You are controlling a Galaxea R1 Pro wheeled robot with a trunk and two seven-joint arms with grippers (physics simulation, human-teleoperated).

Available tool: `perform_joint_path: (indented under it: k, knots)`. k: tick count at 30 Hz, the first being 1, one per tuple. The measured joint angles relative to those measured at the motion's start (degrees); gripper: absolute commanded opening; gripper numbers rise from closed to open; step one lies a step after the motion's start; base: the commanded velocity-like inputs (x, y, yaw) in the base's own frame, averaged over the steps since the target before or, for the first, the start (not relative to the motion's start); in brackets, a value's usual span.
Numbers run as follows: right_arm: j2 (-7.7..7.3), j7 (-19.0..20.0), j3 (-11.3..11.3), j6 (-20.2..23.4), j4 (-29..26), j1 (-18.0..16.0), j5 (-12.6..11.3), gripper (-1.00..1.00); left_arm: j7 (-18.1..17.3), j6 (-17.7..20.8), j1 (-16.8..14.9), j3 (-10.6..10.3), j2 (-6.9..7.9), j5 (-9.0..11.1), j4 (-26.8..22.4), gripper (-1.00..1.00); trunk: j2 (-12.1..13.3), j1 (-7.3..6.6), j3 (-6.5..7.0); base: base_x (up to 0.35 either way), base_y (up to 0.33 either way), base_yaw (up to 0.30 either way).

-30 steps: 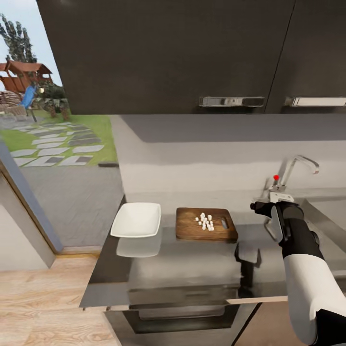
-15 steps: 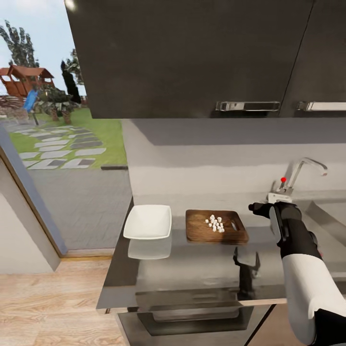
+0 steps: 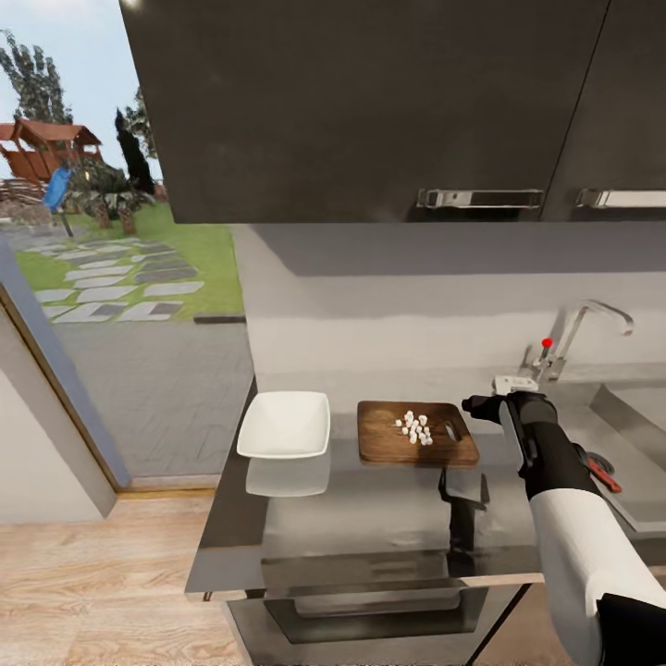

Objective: In the kitchen, take the Vidalia onion out of the sink, dice it on the chopping board with the paring knife, put the diced onion into the bowl on the countertop, then place both the paring knife and the chopping board into the sink.

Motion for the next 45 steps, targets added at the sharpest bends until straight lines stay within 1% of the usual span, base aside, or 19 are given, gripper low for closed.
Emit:
perform_joint_path:
  k: [2, 3, 7, 13, 15, 17, 20, 22, 26, 28, 30, 31, 33, 36, 45]
  knots:
    - [-0.1, 0.01, 0.07, 0.01, 0.0, -0.01, 0.11, 1.0, 0.0, 0.0, 0.0, 0.0, 0.0, -0.01, 0.0, 1.0, 0.0, 0.0, -0.14, 0.0, 0.0, 0.0]
    - [-0.13, 0.06, 0.09, 0.02, 0.0, -0.02, 0.56, 1.0, 0.0, 0.0, 0.0, 0.0, 0.0, 0.0, 0.0, 1.0, 0.0, 0.0, -0.21, 0.0, 0.0, 0.0]
    - [-0.15, 0.15, 0.18, 0.01, 0.0, 0.0, 3.36, 1.0, 0.0, 0.0, 0.0, 0.0, 0.0, -0.01, 0.0, 1.0, 0.0, 0.0, -0.45, 0.0, 0.0, 0.0]
    - [-0.16, 0.19, 0.83, 0.01, -0.55, -0.03, 4.21, 1.0, 0.0, 0.0, 0.0, 0.0, 0.0, -0.01, 0.0, 1.0, 0.0, 0.0, -0.74, 0.0, 0.0, 0.0]
    - [-0.2, 0.39, 2.09, 0.01, -0.6, -0.03, 4.18, 1.0, 0.0, 0.0, 0.01, 0.0, 0.0, 0.0, 0.0, 1.0, 0.0, 0.0, -0.77, 0.0, 0.0, 0.0]
    - [-0.66, 2.29, 3.24, -0.04, -0.63, -0.03, 4.03, 1.0, 0.0, 0.0, 0.02, 0.0, 0.0, 0.01, 0.0, 1.0, 0.0, 0.0, -0.78, 0.0, 0.0, 0.0]
    - [-2.57, 7.23, 3.65, 0.0, -0.67, -0.03, 3.87, 1.0, 0.0, 0.0, 0.01, 0.0, 0.0, -0.01, 0.0, 1.0, 0.0, 0.0, -0.78, 0.0, 0.0, 0.0]
    - [-3.34, 9.25, 3.68, 0.0, -0.68, -0.02, 3.9, 1.0, 0.0, 0.0, 0.0, 0.0, 0.0, 0.0, 0.0, 1.0, 0.0, 0.0, -0.78, 0.0, 0.0, 0.0]
    - [-3.85, 10.36, 3.7, 0.03, -0.7, 0.0, 3.93, 1.0, 0.0, 0.0, 0.02, 0.0, 0.0, -0.01, 0.0, 1.0, 0.0, 0.0, -0.78, 0.0, 0.0, 0.0]
    - [-4.8, 11.24, 3.7, -0.01, -0.79, -0.02, 3.9, 1.0, 0.0, 0.0, 0.01, 0.0, 0.0, 0.04, 0.0, 1.0, 0.0, 0.0, -0.78, 0.0, 0.0, 0.0]
    - [-6.21, 14.54, 3.68, 0.0, -0.84, 0.0, 3.88, 1.0, 0.0, 0.0, 0.02, 0.0, 0.0, 0.03, 0.0, 1.0, 0.0, 0.0, -0.78, 0.0, 0.0, 0.0]
    - [-6.97, 17.12, 3.69, 0.04, -0.85, -0.02, 3.94, 1.0, 0.0, 0.0, 0.01, 0.0, 0.0, 0.0, 0.0, 1.0, -0.01, 0.0, -0.78, 0.0, 0.0, 0.0]
    - [-7.63, 19.74, 3.7, 0.02, -0.86, -0.02, 4.05, 1.0, 0.0, 0.0, 0.0, 0.0, 0.0, 0.02, 0.0, 1.0, 0.0, 0.0, -0.78, 0.0, 0.0, 0.0]
    - [-7.88, 20.83, 3.72, 0.05, -0.87, -0.03, 4.12, 1.0, 0.01, 0.0, 0.0, 0.0, 0.0, 0.02, 0.0, 1.0, 0.0, 0.0, -0.78, 0.0, 0.0, 0.0]
    - [-7.97, 21.06, 3.51, 0.01, -0.87, 0.0, 4.27, 1.0, 0.07, 0.0, 0.0, 0.0, 0.0, 0.03, 0.0, 1.0, 0.0, 0.0, -1.04, 0.0, 0.0, 0.0]
